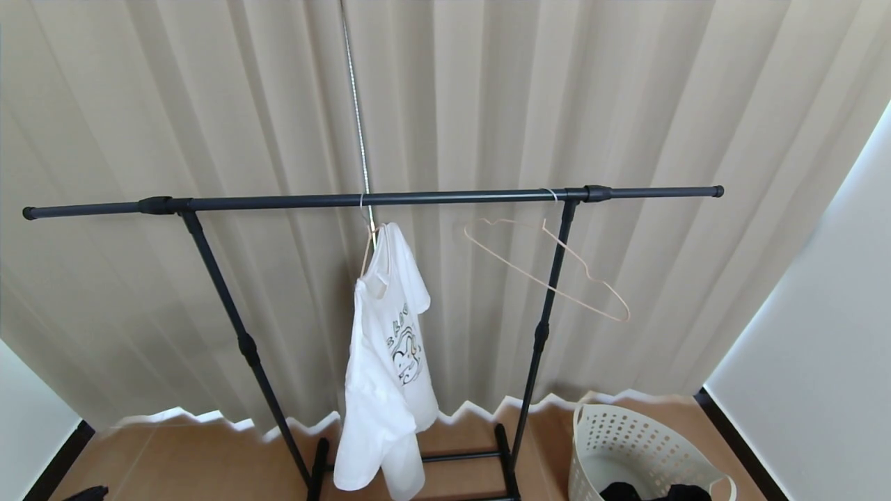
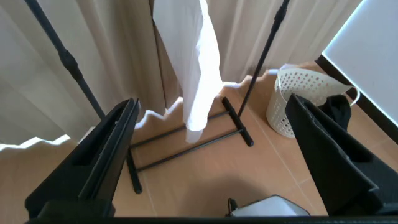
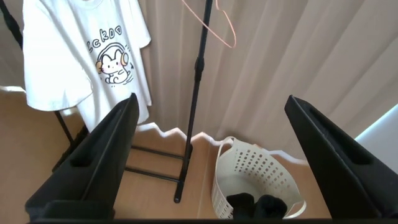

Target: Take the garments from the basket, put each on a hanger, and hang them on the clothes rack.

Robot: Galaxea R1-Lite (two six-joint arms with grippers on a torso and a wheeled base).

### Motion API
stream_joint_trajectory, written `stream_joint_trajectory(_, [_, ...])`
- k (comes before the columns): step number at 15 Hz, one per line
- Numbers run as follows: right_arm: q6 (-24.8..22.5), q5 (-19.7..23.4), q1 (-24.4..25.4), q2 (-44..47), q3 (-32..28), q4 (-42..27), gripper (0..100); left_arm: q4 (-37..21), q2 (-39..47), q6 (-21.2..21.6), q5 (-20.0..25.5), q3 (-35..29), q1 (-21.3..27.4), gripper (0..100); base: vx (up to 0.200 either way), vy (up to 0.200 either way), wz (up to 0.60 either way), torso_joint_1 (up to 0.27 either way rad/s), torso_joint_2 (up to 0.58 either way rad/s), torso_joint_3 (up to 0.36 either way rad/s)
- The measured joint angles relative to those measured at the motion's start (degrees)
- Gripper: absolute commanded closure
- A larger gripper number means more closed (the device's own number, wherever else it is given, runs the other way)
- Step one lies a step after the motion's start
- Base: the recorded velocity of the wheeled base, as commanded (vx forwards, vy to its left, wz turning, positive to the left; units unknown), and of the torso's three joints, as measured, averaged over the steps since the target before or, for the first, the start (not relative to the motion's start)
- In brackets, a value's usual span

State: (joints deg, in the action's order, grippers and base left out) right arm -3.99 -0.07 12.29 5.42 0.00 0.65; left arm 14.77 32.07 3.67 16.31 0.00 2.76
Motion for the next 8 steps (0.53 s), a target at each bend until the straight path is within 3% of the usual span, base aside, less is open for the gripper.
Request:
stream_joint_trajectory(3, [0.73,-0.28,-0.61,-0.22,0.00,0.17,0,-6.51,-9.67,-1.57,-0.37,0.00,-0.30,0,0.000,0.000,0.00,0.000,0.00,0.000])
stream_joint_trajectory(8, [2.57,-0.26,-0.83,-0.26,0.00,0.22,0,-7.83,-21.58,-2.55,-0.57,0.00,-0.69,0,0.000,0.000,0.00,0.000,0.00,0.000])
